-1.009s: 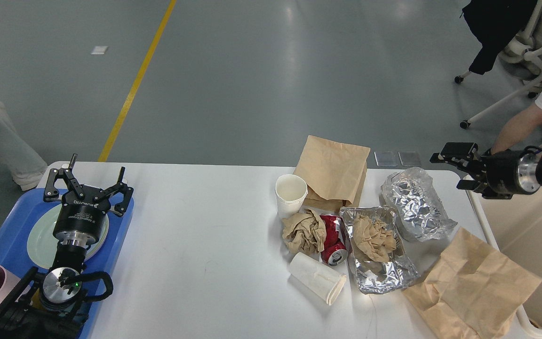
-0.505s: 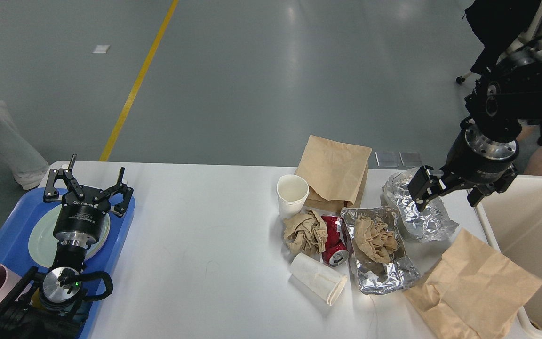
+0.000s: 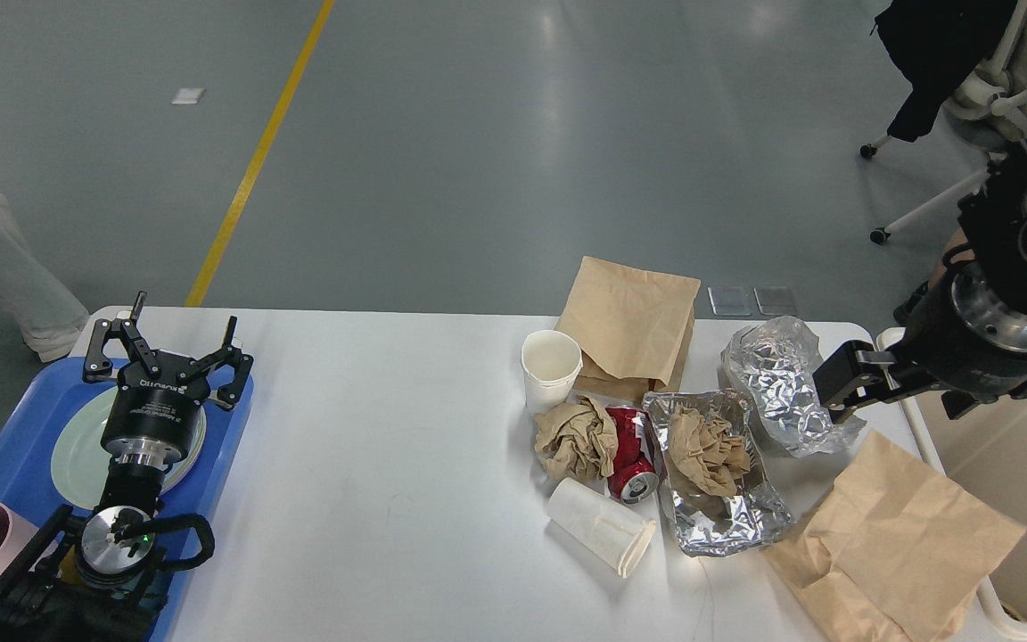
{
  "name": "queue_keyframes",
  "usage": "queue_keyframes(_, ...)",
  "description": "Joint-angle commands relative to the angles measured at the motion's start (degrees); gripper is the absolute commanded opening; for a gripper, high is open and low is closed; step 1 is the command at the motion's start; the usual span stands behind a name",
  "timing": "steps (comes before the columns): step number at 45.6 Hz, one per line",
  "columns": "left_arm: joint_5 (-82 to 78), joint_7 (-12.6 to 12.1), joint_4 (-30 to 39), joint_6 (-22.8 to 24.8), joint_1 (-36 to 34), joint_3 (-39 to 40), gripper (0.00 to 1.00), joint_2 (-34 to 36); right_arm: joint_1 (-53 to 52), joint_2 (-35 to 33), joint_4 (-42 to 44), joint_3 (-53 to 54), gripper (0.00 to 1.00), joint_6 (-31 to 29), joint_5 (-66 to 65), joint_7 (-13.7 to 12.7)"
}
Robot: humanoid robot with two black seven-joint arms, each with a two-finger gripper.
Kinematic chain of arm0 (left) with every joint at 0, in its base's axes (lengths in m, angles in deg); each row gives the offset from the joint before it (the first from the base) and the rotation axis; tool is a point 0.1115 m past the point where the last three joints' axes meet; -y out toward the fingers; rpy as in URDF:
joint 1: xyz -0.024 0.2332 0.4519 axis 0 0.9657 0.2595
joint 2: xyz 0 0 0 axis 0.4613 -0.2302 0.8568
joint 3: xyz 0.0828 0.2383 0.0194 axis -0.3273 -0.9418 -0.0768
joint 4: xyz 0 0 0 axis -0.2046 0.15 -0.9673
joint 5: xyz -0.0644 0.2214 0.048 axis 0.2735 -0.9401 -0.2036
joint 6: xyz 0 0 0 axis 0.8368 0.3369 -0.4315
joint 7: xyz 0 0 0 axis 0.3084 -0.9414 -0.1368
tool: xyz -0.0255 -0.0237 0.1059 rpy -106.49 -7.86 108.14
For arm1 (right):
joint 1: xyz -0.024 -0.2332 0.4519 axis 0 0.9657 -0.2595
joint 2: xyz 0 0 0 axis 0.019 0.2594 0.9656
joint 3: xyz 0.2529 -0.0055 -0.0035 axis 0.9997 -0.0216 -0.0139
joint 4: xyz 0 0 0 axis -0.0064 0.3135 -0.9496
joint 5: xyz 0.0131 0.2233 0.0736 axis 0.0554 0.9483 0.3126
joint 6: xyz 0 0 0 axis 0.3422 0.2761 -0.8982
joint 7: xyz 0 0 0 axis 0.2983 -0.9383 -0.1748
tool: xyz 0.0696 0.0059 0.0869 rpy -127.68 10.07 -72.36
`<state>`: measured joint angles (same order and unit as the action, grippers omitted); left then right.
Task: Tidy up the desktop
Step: 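Lower the right gripper onto the brown paper bag and grasp it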
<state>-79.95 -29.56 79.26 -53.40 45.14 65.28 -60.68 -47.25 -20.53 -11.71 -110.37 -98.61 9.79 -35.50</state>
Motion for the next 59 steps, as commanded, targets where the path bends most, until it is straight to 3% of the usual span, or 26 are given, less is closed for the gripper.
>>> queue_keyframes(1, 0.0, 0.0, 0.0, 0.1, 0.0, 0.0, 0.97, 0.0, 2.4, -0.1, 0.0, -3.4, 1.00, 2.8, 3.8, -0.2)
queue_keyframes(10, 0.0, 0.0, 0.0, 0.2, 0.1, 0.0, 0.97, 0.1, 17.0, 0.0, 3.7, -0.3, 1.00, 4.1, 2.3, -1.2)
queue_keyframes(23, 0.0, 0.0, 0.0, 0.2, 0.0, 0.0, 0.97, 0.1, 31.1, -6.4, 12.4, 3.8, 0.99, 14.2, -1.8, -1.1)
queue_keyframes(30, 0.0, 0.0, 0.1, 0.2, 0.0, 0.0, 0.97, 0.0, 42.3, -6.7, 20.1, 10.6, 1.00, 15.2, 11.7, -1.1)
queue_keyframes(36, 0.0, 0.0, 0.0, 0.2, 0.0, 0.0, 0.97, 0.1, 45.7, -6.3, 24.0, 11.1, 1.00, 17.8, 23.7, -1.0)
queue_keyframes(45, 0.0, -0.1, 0.0, 0.2, 0.0, 0.0, 0.97, 0.0, 48.3, -5.7, 27.6, 11.2, 1.00, 21.1, 23.1, -1.1)
queue_keyframes(59, 0.0, 0.0, 0.0, 0.2, 0.0, -0.1, 0.97, 0.1, 58.9, -0.7, 38.0, 14.0, 1.00, 21.1, 22.6, -1.0)
